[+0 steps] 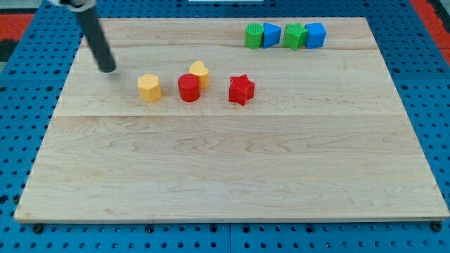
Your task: Point your arm closer to the yellow heart
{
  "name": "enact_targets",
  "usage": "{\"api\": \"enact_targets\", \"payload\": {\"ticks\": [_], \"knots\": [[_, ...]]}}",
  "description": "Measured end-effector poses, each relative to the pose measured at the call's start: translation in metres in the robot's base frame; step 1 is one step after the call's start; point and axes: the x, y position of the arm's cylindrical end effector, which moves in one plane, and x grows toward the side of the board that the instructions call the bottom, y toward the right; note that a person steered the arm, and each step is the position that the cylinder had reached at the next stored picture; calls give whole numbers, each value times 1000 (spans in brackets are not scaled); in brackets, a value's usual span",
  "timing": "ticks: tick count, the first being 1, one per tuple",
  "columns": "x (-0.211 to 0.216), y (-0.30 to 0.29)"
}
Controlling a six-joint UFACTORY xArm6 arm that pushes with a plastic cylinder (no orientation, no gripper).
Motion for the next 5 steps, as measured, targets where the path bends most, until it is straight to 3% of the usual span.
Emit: {"api": "enact_targets", "payload": {"ticks": [1, 3, 5], "knots": [[-6, 61], [-2, 70], [-4, 123]]}}
